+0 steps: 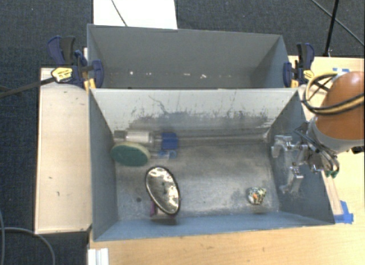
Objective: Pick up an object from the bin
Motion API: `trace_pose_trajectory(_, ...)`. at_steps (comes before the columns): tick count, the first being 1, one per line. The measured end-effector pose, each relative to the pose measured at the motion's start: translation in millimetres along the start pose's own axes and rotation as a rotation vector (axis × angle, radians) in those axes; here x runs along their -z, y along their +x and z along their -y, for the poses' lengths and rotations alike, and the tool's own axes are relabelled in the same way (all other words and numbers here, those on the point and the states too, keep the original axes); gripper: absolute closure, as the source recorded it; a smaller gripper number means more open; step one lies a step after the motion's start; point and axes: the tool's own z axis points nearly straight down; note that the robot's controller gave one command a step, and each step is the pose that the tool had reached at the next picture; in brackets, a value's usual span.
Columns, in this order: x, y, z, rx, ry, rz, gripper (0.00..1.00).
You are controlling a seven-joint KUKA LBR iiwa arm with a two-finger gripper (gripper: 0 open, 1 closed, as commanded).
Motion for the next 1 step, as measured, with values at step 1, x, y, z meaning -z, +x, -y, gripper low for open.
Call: trace_pose_trajectory(1,-47.1,43.3,-22.8,0.132,-0.001,0.001,0.00)
